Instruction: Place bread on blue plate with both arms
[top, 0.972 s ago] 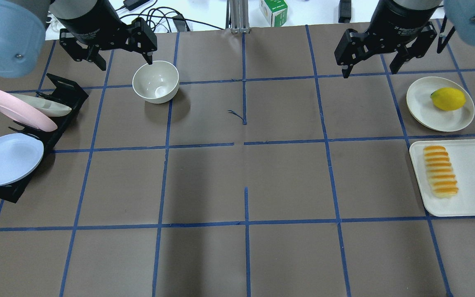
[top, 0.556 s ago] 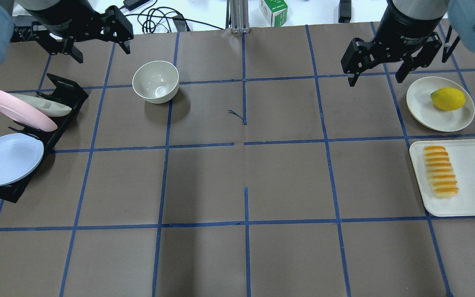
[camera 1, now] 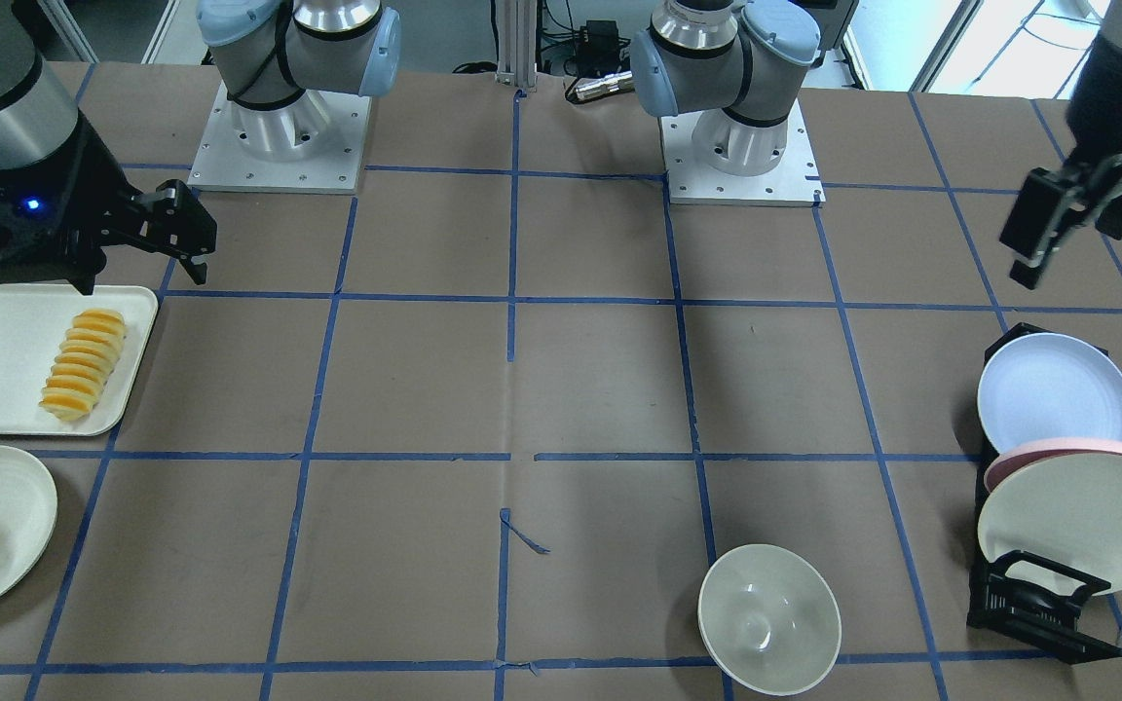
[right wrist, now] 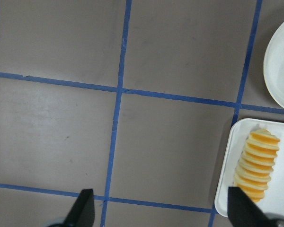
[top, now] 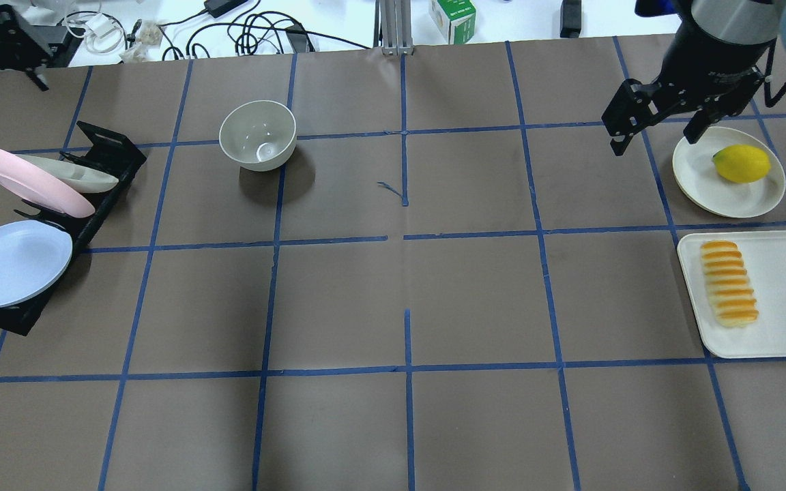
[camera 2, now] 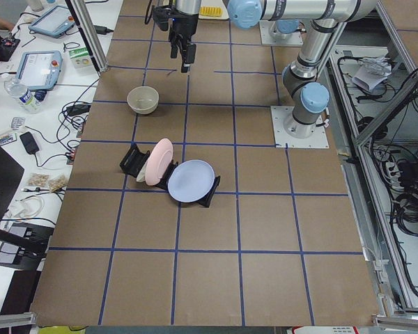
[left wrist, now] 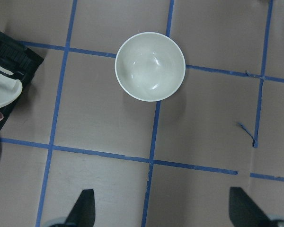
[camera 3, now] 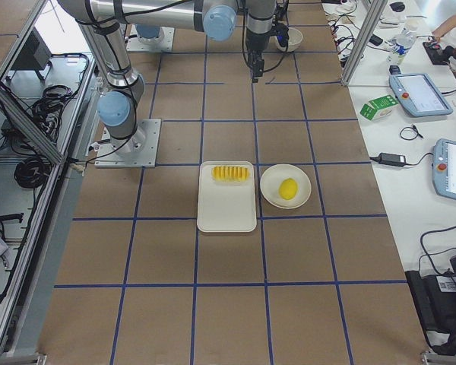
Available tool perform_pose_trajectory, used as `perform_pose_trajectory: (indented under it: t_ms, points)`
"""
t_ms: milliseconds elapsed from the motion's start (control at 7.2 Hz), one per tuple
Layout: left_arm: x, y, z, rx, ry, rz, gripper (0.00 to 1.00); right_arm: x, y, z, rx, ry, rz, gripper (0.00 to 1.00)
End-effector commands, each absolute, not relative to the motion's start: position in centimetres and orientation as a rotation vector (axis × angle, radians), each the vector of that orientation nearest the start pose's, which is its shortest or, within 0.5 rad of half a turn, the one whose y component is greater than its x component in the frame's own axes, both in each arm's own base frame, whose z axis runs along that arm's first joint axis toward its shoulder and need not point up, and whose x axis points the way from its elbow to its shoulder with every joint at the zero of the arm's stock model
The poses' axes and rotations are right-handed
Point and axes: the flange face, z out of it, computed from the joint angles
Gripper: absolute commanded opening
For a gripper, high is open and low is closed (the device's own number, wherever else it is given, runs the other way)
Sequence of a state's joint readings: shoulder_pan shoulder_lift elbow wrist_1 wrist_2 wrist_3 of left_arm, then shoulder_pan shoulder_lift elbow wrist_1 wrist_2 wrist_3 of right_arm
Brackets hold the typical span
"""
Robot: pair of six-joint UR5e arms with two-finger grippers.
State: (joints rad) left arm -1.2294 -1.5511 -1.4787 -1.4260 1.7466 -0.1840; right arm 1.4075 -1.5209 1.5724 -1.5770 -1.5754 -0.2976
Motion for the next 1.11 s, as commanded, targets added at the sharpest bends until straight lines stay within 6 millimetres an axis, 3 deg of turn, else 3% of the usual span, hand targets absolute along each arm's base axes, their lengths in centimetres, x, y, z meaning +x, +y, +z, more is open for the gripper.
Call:
perform_pose_trajectory:
  t_ms: [0, 139, 278, 417, 556, 694, 833, 972]
  points:
    - [20.3, -48.5, 55.4, -1.209, 2.686, -0.286, 1.00, -3.8, -51.6, 42.0, -0.042, 3.110, 0.154, 1.00]
    - [24.4, -47.5, 52.8, -1.305, 2.657, -0.205, 1.00, -5.0, -51.6, 40.3, -0.086, 3.134, 0.141, 1.00]
    - [26.8, -47.4, 49.4, -1.346, 2.652, -0.118, 1.00, -7.4, -51.8, 38.0, -0.076, 3.173, 0.112, 1.00]
    - [28.3, -48.7, 44.8, -1.359, 2.655, -0.059, 1.00, -10.7, -50.5, 35.2, -0.008, 3.157, 0.117, 1.00]
    - [29.2, -49.1, 41.0, -1.374, 2.661, 0.008, 1.00, -13.8, -49.9, 33.0, -0.077, 3.194, 0.002, 1.00]
    - [31.1, -48.2, 37.5, -1.411, 2.659, 0.087, 1.00, -15.7, -50.0, 29.5, -0.123, 3.212, -0.042, 1.00]
    - [33.8, -47.0, 34.3, -1.449, 2.649, 0.104, 1.00, -16.8, -49.6, 27.5, -0.095, 3.202, -0.022, 1.00]
    - [34.9, -46.9, 31.9, -1.459, 2.643, 0.118, 1.00, -16.8, -49.7, 27.0, -0.075, 3.189, -0.051, 1.00]
